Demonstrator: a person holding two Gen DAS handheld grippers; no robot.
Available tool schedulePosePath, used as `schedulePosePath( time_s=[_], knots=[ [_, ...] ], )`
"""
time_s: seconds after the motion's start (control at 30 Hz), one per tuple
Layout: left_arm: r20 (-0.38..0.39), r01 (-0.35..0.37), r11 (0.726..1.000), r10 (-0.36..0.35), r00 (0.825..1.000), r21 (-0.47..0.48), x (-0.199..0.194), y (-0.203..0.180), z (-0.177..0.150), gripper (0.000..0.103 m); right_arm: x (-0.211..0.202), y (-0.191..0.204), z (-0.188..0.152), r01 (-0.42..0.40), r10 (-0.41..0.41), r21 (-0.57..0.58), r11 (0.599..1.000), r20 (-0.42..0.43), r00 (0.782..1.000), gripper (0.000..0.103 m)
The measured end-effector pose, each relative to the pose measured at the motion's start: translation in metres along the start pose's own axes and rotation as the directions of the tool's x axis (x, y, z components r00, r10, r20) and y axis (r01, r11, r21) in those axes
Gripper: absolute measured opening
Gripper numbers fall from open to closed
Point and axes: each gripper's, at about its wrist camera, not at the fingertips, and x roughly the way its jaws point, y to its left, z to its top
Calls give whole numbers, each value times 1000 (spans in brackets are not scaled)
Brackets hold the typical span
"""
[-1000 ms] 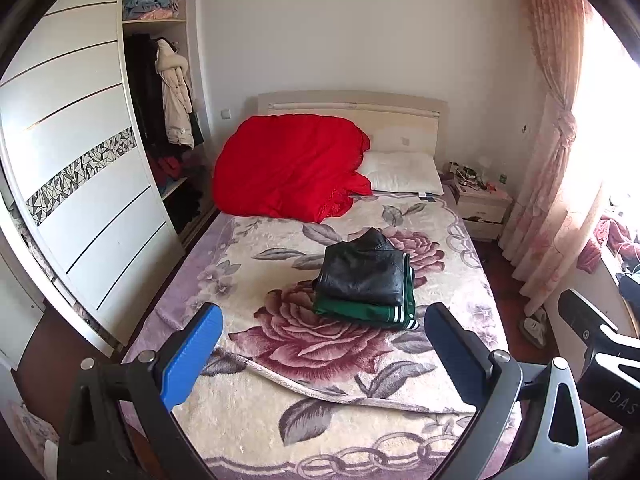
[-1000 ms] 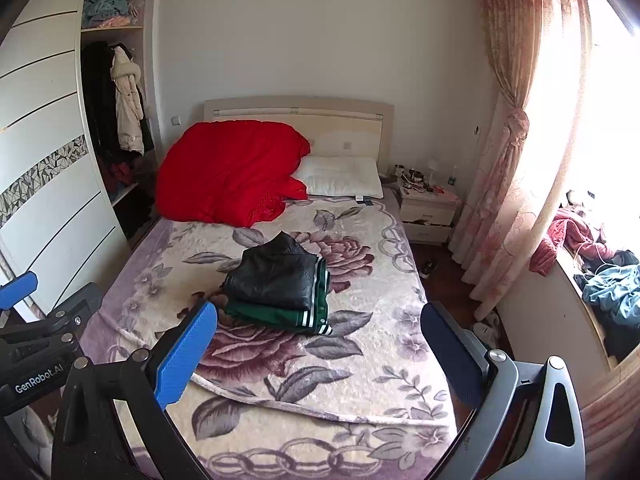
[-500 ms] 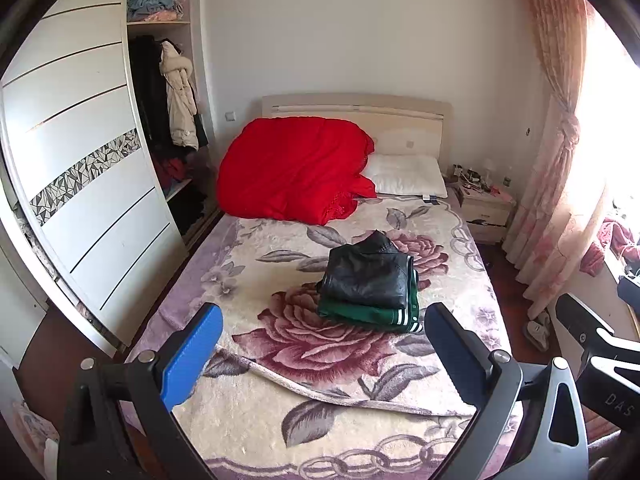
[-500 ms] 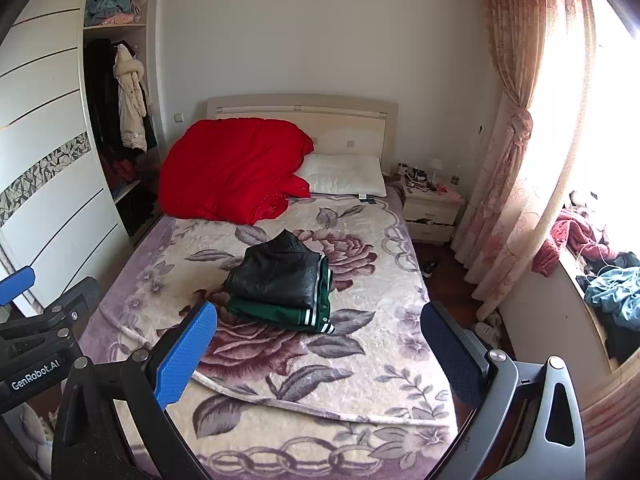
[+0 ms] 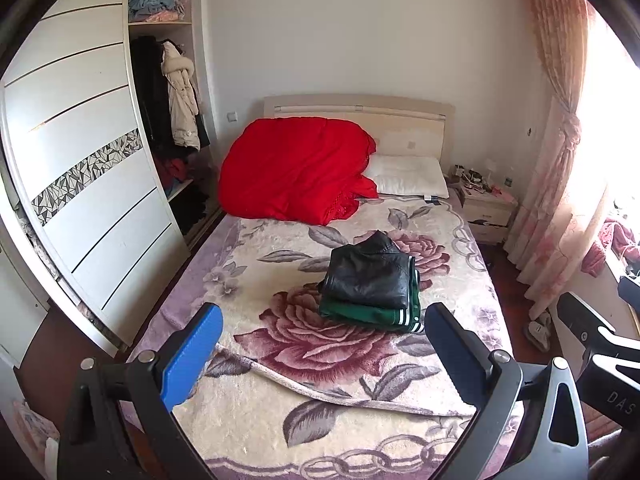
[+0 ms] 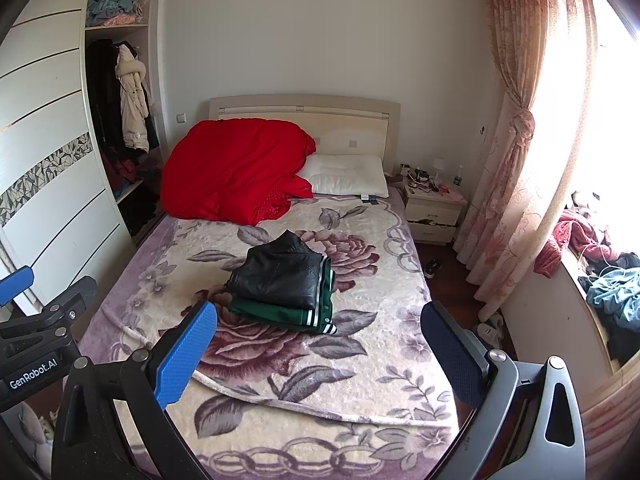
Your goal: Fold large clothes
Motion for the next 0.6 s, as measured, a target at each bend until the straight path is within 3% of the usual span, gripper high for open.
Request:
schedulePosePath(
  time_s=[0.6],
  knots=[
    [9, -2, 1000, 2, 1000, 0, 0, 1, 0, 103, 6, -3, 6, -8, 8, -6, 1000, 1, 1000, 103]
  ],
)
